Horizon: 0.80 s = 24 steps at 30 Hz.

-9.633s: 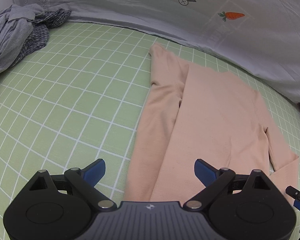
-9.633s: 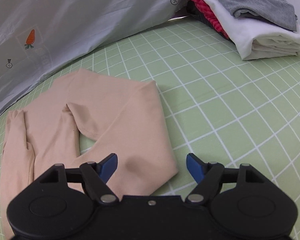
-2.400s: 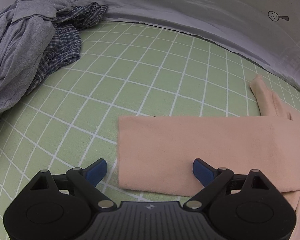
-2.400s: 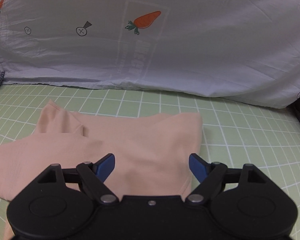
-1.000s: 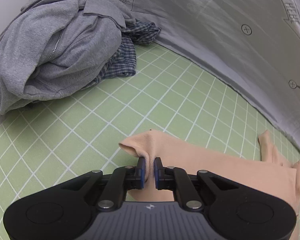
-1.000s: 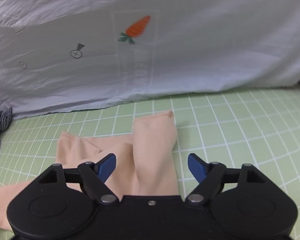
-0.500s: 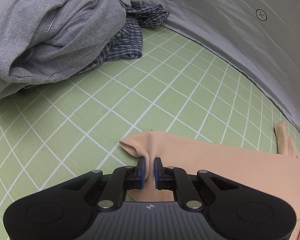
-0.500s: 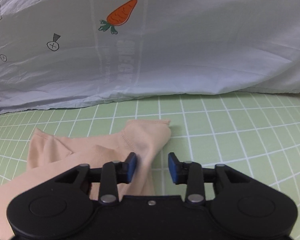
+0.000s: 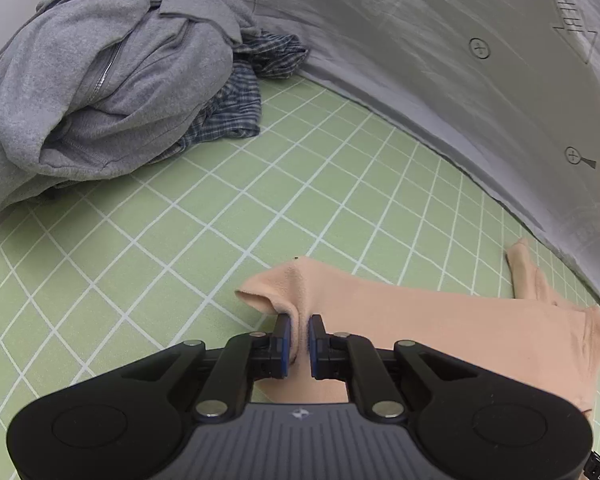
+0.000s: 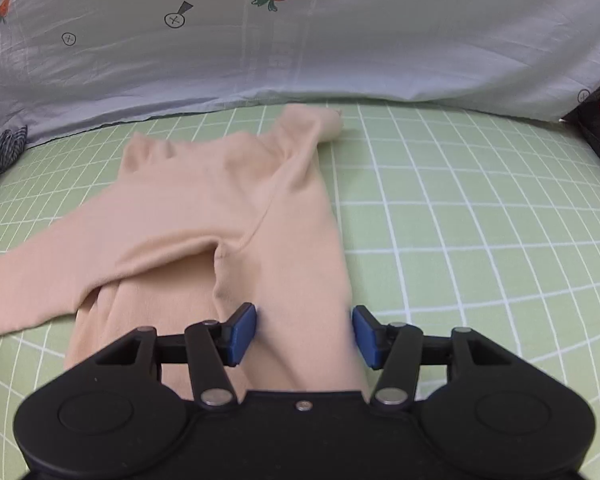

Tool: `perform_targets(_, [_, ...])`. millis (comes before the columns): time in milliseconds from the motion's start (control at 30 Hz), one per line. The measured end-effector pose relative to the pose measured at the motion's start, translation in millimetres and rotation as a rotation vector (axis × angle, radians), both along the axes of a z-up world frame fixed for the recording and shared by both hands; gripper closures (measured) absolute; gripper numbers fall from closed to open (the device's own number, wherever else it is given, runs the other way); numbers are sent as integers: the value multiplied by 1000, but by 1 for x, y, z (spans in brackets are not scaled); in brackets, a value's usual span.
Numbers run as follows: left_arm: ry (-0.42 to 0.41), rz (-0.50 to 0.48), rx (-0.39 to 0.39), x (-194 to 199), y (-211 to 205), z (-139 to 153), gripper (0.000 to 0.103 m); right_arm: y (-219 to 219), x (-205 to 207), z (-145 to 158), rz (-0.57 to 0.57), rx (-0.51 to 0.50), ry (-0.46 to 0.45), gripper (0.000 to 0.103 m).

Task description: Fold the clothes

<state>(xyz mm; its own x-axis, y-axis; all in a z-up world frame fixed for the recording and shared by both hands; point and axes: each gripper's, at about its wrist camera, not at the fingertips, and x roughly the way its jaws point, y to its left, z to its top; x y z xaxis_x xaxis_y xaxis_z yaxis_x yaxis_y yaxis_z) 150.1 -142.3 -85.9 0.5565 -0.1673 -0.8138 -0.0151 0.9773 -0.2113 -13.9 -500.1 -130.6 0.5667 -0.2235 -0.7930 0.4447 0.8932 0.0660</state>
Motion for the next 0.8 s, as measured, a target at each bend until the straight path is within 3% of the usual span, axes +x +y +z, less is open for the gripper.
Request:
perform_targets(133, [-46, -83, -35, -18, -18, 17, 92, 3, -22, 17, -38, 17, -9, 46])
perform_targets(333, [-95, -292, -85, -63, -73, 40, 92, -1, -81, 29, -121, 33, -24, 41])
perform_targets(500, [-117, -507, -110, -119, -128, 54, 92, -2, -135, 36, -166, 40, -25, 40])
perform_targets(633, [-84, -680, -86, -173, -160, 49, 91, -4, -168, 39, -194, 46, -23, 40])
perform_targets(700, [-54, -731, -55, -196, -167, 41, 87, -2, -180, 40, -192, 36, -17, 40])
perform_targets(767, [-13, -751, -27, -211, -168, 33, 72, 0, -190, 41, -184, 28, -18, 38])
perform_targets(800, [4, -751, -15, -216, -166, 30, 56, 1, -191, 41, -180, 30, -21, 37])
